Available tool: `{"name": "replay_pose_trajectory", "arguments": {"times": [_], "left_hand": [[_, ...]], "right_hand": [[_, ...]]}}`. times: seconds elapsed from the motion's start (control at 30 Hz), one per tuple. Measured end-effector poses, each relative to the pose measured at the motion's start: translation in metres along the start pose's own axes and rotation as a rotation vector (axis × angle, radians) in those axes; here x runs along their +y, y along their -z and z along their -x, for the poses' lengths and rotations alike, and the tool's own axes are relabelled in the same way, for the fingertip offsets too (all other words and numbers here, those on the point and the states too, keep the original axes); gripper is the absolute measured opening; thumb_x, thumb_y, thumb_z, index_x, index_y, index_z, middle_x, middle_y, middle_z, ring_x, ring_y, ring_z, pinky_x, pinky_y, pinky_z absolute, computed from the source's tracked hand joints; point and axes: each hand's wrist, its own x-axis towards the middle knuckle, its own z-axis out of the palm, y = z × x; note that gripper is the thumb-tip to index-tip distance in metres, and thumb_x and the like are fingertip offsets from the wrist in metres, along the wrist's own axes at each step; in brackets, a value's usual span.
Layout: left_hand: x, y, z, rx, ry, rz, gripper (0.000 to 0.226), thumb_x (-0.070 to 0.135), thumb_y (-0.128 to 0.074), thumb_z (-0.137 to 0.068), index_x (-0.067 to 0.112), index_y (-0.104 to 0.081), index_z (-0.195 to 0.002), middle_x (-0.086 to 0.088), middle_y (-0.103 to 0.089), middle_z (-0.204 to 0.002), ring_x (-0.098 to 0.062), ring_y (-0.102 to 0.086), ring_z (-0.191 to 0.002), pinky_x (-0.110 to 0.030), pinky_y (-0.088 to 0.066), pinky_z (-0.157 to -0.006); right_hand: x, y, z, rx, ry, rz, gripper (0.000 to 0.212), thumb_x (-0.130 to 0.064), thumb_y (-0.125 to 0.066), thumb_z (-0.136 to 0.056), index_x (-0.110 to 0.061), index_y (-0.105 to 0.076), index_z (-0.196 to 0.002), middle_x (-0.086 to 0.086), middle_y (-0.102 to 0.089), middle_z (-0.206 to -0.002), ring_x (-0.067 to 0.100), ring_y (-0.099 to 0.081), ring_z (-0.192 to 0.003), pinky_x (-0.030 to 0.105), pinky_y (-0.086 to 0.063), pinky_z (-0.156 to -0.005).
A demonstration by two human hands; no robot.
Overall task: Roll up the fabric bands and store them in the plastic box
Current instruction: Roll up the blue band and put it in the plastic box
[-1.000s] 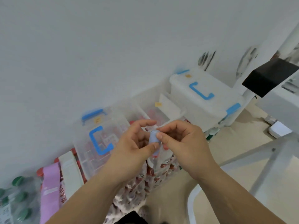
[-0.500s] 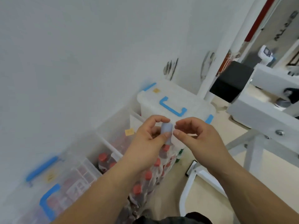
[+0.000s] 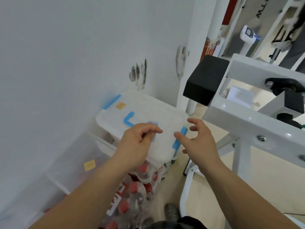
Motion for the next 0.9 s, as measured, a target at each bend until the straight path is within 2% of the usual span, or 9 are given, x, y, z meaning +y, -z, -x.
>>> {"name": "replay_pose_trajectory", "arguments": {"times": [0.17, 0.3, 0.37, 0.47, 0.57, 0.67, 0.77, 0.83, 0.9], "left_hand": [[-0.008, -0.006, -0.006, 0.016, -0.045, -0.095, 0.033, 0.011, -0.058, -0.101, 0.039, -0.074, -0.092, 0.023, -0.067, -0.109, 0.012, -0.058, -0.104, -0.001, -0.04, -0.083], [-0.011, -0.003, -0.007, 0.031, -0.046, -0.066, 0.033, 0.011, -0.057, -0.102, 0.038, -0.074, -0.095, 0.02, -0.07, -0.105, 0.005, -0.062, -0.103, -0.004, -0.042, -0.084], [-0.009, -0.003, -0.009, 0.016, -0.021, -0.045, 0.034, 0.012, -0.056, -0.103, 0.039, -0.075, -0.094, 0.021, -0.07, -0.11, 0.007, -0.06, -0.11, -0.003, -0.042, -0.088], [-0.007, -0.003, -0.01, 0.002, 0.003, -0.026, 0.033, 0.012, -0.056, -0.103, 0.036, -0.076, -0.094, 0.022, -0.068, -0.12, 0.01, -0.056, -0.117, 0.0, -0.039, -0.091], [-0.004, 0.001, -0.006, 0.008, 0.018, 0.082, 0.034, 0.011, -0.055, -0.103, 0.034, -0.077, -0.093, 0.019, -0.071, -0.119, 0.006, -0.059, -0.118, -0.002, -0.041, -0.093], [-0.004, 0.011, 0.003, 0.077, 0.003, 0.145, 0.036, 0.01, -0.055, -0.103, 0.036, -0.077, -0.091, 0.017, -0.073, -0.107, 0.001, -0.065, -0.108, -0.007, -0.046, -0.088], [-0.011, 0.03, 0.008, 0.237, -0.042, 0.076, 0.037, 0.007, -0.057, -0.101, 0.038, -0.075, -0.092, 0.012, -0.073, -0.111, 0.0, -0.065, -0.107, -0.019, -0.051, -0.092], [-0.017, 0.048, 0.009, 0.302, -0.059, -0.005, 0.039, 0.007, -0.056, -0.1, 0.042, -0.072, -0.091, 0.015, -0.071, -0.103, 0.005, -0.064, -0.094, -0.019, -0.051, -0.084], [-0.023, 0.066, 0.007, 0.33, -0.054, -0.074, 0.038, 0.008, -0.056, -0.1, 0.042, -0.07, -0.091, 0.022, -0.067, -0.105, 0.014, -0.06, -0.091, -0.007, -0.046, -0.08]], "right_hand": [[0.01, -0.012, -0.004, -0.022, 0.04, -0.093, 0.039, -0.034, -0.076, -0.086, -0.048, -0.053, -0.113, -0.018, -0.053, -0.114, 0.026, -0.07, -0.094, 0.046, -0.061, -0.083], [0.021, -0.009, -0.003, -0.026, 0.01, -0.229, 0.043, -0.017, -0.07, -0.091, -0.047, -0.064, -0.121, -0.019, -0.059, -0.123, 0.022, -0.073, -0.074, 0.038, -0.065, -0.073], [0.027, -0.003, 0.001, -0.062, -0.007, -0.351, 0.048, -0.009, -0.066, -0.093, -0.045, -0.066, -0.125, -0.022, -0.062, -0.126, 0.023, -0.075, -0.078, 0.034, -0.065, -0.073], [0.031, 0.004, 0.004, -0.087, -0.029, -0.413, 0.047, -0.007, -0.065, -0.097, -0.04, -0.065, -0.13, -0.017, -0.064, -0.126, 0.011, -0.076, -0.088, 0.02, -0.061, -0.073], [0.026, 0.009, 0.002, 0.056, 0.04, -0.12, 0.041, -0.016, -0.067, -0.096, -0.04, -0.063, -0.129, -0.014, -0.061, -0.126, 0.008, -0.066, -0.106, 0.029, -0.057, -0.087], [-0.003, 0.009, 0.001, 0.14, 0.318, 0.115, 0.033, -0.025, -0.068, -0.095, -0.032, -0.065, -0.126, -0.013, -0.058, -0.125, 0.012, -0.053, -0.119, 0.033, -0.047, -0.1], [-0.048, -0.007, -0.002, -0.005, 0.54, 0.316, 0.031, -0.035, -0.066, -0.096, -0.03, -0.066, -0.126, -0.01, -0.06, -0.129, 0.013, -0.047, -0.123, 0.019, -0.031, -0.102], [-0.077, -0.027, -0.01, -0.167, 0.632, 0.436, 0.036, -0.04, -0.063, -0.097, -0.028, -0.065, -0.131, -0.005, -0.06, -0.136, 0.018, -0.047, -0.128, 0.025, -0.032, -0.107], [-0.1, -0.054, -0.02, -0.317, 0.7, 0.573, 0.044, -0.047, -0.058, -0.099, -0.026, -0.061, -0.137, -0.002, -0.056, -0.144, 0.023, -0.045, -0.134, 0.039, -0.035, -0.113]]}}
